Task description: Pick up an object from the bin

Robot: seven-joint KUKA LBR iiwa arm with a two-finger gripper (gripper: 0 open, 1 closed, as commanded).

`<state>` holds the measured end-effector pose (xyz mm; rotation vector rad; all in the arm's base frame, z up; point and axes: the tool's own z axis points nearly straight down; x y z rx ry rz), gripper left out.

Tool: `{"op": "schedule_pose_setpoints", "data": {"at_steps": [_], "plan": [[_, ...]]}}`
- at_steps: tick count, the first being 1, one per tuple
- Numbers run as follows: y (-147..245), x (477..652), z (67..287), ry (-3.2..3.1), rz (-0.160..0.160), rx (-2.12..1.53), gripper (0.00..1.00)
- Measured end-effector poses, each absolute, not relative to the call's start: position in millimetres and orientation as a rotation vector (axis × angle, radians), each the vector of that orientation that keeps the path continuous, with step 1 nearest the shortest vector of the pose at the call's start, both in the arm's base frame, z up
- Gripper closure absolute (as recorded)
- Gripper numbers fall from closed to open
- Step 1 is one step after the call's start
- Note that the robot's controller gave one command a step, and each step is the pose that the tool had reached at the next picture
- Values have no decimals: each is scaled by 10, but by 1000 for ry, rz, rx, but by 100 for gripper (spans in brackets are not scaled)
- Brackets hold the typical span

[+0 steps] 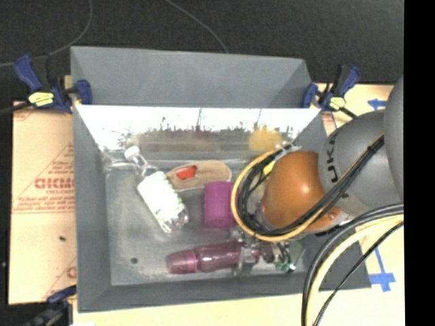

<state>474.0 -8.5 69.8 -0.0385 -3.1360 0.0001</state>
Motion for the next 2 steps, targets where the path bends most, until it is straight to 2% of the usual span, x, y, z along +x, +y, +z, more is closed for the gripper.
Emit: {"op": "schedule_pose_setpoints", "data": {"at_steps": [1, 2], "plan": [[-85, 4733, 725, -3135, 0, -39, 100], [-88, 4730, 849, -3134, 0, -43, 100]]}}
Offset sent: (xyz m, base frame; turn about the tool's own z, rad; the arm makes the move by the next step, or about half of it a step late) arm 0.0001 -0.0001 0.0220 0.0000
